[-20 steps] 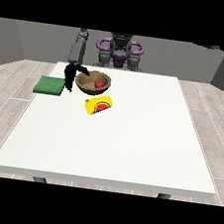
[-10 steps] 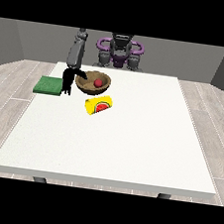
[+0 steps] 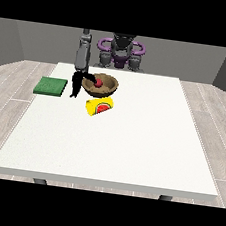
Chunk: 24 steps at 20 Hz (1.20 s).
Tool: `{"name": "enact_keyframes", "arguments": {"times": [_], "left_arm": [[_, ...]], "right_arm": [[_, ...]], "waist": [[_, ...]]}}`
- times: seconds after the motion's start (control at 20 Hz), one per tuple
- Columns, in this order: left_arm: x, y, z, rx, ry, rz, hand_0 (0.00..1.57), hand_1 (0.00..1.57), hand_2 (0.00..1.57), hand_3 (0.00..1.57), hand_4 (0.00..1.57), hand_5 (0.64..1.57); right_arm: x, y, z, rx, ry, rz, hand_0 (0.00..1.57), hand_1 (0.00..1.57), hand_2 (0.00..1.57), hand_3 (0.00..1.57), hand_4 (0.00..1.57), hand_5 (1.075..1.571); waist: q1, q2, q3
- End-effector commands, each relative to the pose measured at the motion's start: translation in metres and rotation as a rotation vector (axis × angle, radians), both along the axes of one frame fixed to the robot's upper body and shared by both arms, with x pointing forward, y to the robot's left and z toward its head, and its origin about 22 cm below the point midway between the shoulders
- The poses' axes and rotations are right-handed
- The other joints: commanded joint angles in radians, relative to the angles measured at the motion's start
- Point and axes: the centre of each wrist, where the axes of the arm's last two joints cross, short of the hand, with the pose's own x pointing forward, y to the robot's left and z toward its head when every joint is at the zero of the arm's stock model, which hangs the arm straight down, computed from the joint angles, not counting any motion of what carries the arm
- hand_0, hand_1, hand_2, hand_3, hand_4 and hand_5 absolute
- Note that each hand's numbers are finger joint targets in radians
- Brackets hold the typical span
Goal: Pick the cup and pour the ball into the bowl, then pick the bowl and place it on the pad
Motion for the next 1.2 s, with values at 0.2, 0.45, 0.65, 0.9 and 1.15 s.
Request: {"name": "enact_keyframes", "arguments": {"times": [0.2, 0.45, 0.65, 0.9, 1.15], "left_arm": [[-0.01, -0.002, 0.033, 0.002, -0.048, -0.013, 0.0, 0.0, 0.0, 0.0, 0.0, 1.537], [-0.005, 0.003, 0.019, -0.013, -0.012, -0.039, 0.0, 0.0, 0.0, 0.0, 0.0, 1.544], [-0.004, 0.022, 0.002, -0.032, 0.048, -0.007, 0.0, 0.0, 0.0, 0.0, 0.0, 1.547], [0.0, 0.055, -0.061, -0.065, 0.164, 0.082, 0.0, 0.0, 0.0, 0.0, 0.0, 1.547], [-0.021, 0.092, -0.085, -0.086, 0.173, 0.153, 0.0, 0.0, 0.0, 0.0, 0.0, 1.543]], "right_arm": [[0.007, 0.032, -0.01, -0.009, 0.164, -0.013, 0.0, 0.0, 0.0, 0.0, 0.43, 1.568], [-0.02, 0.016, -0.035, -0.155, 0.297, -0.1, 1.57, 1.57, 1.57, 1.57, 1.17, 1.405], [-0.016, -0.017, -0.016, -0.328, 0.343, -0.154, 1.57, 1.57, 1.57, 1.57, 1.17, 1.457], [0.003, 0.004, 0.038, -0.429, 0.43, -0.102, 1.57, 1.57, 1.57, 1.57, 1.25, 1.455], [0.014, -0.006, 0.075, -0.489, 0.463, -0.066, 1.57, 1.57, 1.57, 1.57, 1.25, 1.476]], "waist": [[0.048, 0.061, 0.0245], [0.059, 0.054, 0.0216], [0.024, -0.021, 0.02], [-0.067, -0.142, 0.0185], [-0.123, -0.165, 0.0218]]}}
